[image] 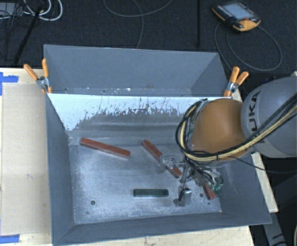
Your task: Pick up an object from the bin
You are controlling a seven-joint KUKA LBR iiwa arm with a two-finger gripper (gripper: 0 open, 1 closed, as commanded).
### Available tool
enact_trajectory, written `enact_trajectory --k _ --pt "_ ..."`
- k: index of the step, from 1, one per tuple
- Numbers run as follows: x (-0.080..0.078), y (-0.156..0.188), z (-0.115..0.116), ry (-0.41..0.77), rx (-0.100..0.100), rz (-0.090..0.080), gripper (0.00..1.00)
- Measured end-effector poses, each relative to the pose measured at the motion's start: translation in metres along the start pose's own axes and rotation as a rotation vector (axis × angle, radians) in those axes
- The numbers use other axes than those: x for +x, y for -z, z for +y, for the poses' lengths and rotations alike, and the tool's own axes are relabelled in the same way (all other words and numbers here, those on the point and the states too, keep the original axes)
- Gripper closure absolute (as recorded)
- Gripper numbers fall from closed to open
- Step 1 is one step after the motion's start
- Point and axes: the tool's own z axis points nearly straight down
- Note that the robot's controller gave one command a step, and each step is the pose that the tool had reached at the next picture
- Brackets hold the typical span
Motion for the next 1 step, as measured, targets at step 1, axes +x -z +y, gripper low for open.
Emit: enact_trajectory --k 1 --pt "-0.0121 -0.0337 0.032 -0.015 0.0 0.001 1.0"
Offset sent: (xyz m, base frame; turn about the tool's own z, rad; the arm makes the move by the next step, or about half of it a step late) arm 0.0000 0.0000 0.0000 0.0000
